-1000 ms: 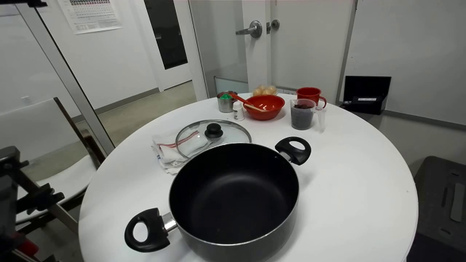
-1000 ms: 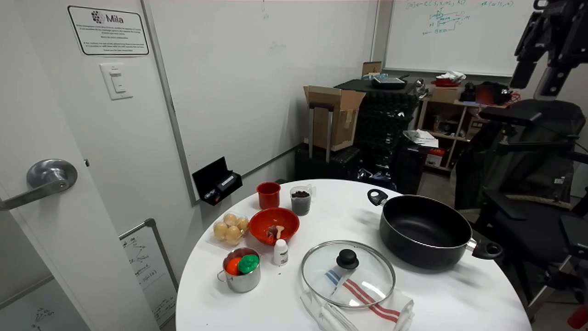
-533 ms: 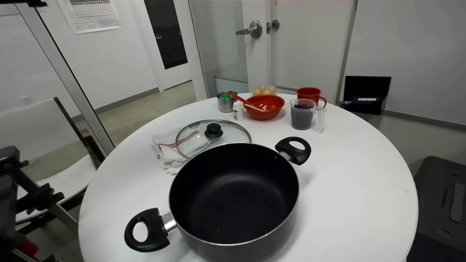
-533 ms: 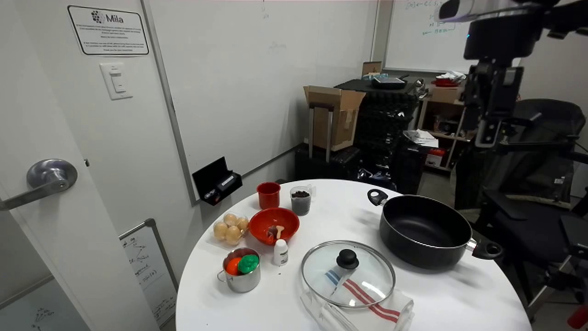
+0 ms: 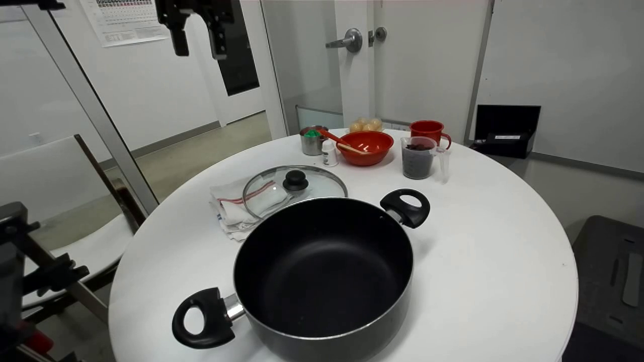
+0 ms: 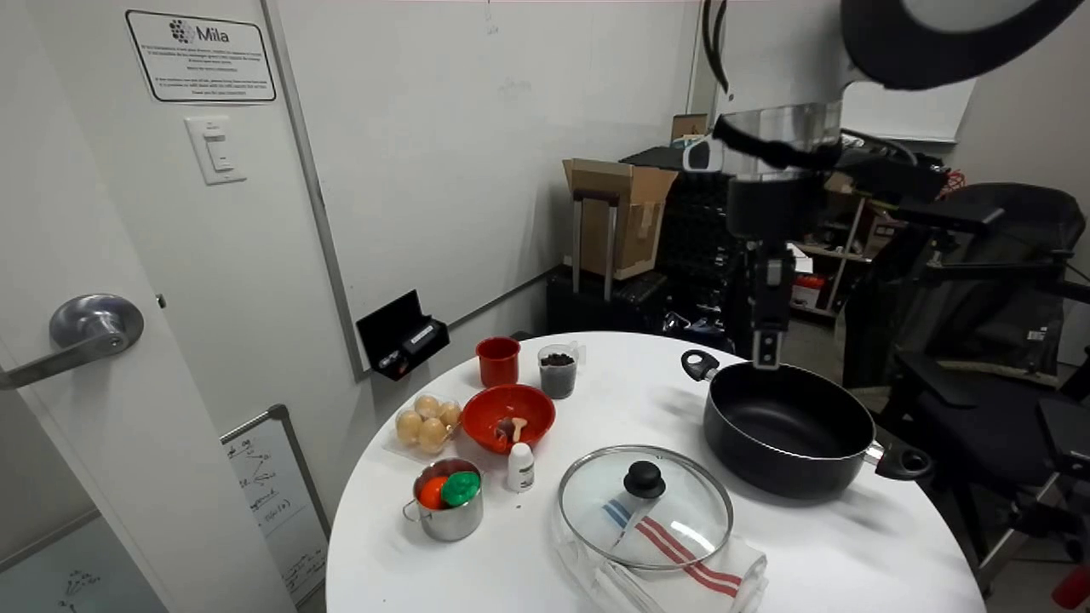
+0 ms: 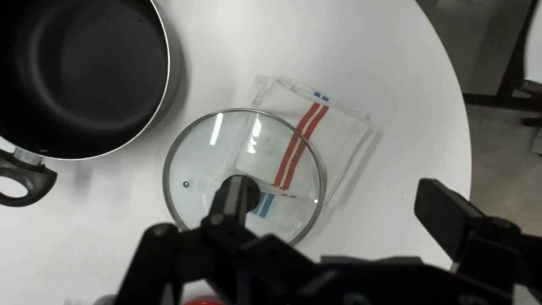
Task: Put the glass lid on the black pot.
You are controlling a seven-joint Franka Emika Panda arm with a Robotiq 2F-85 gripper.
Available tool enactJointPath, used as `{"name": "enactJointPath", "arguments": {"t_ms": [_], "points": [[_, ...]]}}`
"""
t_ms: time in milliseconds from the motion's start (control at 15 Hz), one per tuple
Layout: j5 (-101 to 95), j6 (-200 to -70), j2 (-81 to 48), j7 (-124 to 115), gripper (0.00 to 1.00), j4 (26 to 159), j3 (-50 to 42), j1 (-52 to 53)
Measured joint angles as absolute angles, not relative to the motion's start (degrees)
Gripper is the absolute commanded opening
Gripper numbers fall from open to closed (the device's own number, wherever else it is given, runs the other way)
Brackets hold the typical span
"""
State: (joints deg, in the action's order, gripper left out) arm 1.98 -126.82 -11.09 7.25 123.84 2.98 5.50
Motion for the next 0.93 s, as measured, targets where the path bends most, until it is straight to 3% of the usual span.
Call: {"name": "enactJointPath", "arguments": {"t_ms": [933], "points": [[-0.79,-134.1,-40.89,0.23,1.0,105.53,1.86,5.28]]}}
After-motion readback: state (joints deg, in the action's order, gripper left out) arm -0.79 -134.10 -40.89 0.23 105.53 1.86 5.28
